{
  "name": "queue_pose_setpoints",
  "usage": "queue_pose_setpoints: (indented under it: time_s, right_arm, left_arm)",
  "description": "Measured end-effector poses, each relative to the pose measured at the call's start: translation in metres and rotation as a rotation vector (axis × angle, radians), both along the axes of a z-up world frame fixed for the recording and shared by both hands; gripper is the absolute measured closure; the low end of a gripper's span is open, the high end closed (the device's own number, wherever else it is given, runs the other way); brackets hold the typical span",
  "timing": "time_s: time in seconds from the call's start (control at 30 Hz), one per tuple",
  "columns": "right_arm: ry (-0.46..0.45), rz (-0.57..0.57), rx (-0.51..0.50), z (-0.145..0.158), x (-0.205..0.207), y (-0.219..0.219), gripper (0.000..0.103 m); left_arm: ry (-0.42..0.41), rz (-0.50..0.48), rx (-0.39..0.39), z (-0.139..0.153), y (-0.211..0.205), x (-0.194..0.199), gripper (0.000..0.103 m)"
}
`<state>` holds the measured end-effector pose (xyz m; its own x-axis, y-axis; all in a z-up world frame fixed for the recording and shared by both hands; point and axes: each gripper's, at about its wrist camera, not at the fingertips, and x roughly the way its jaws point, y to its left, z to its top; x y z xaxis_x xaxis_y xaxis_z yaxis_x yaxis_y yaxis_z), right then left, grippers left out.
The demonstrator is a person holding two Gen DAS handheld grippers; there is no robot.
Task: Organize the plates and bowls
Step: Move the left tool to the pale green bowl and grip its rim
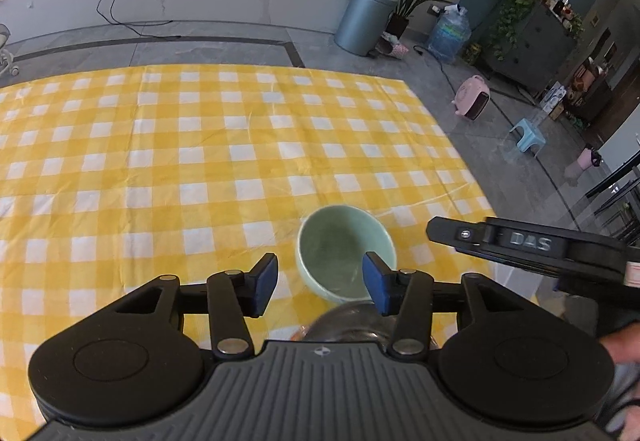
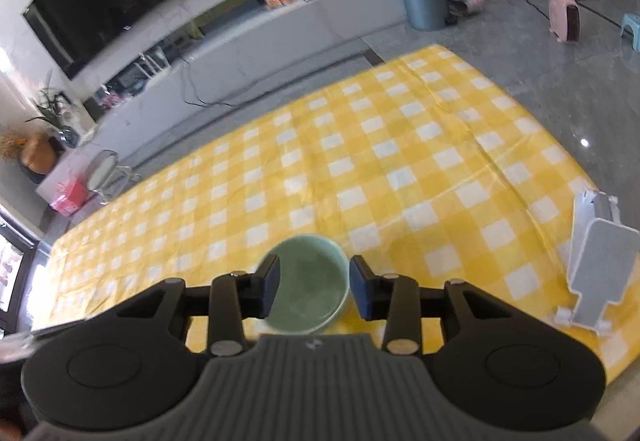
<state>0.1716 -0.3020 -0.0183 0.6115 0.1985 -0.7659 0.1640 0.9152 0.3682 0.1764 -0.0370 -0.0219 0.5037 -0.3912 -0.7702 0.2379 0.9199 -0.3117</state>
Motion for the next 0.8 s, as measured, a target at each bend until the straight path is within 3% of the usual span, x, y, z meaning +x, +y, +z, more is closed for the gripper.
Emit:
queue_pose_setpoints:
  time_s: [0.1,0.33,0.57,0.8]
  right_arm:
    - [0.055,-0.027,0.053,-0.025,0.012,-0.007,0.065]
    - [0.145,-0.031,0.110,-0.071,0.031,-0.013,0.065]
    - [0.184,-0.009,0.152,-0.091,0.042,-0.012,0.067]
    - [0.211,-0.002,0.199,-0.101,0.047,-0.015,0.082]
  left_arm:
    - [0.026,-0.004,-0.006,-0.010,0.001,0.014,0.039]
    - [0.102,-0.041,-0.010,-0.034,0.002,0.046,0.038]
    - [0.133,-0.128,0.068,-0.049,-0.017,0.066,0.038]
    - [0.176,-0.182,0.103,-0.064,-0.033,0.079,0.039]
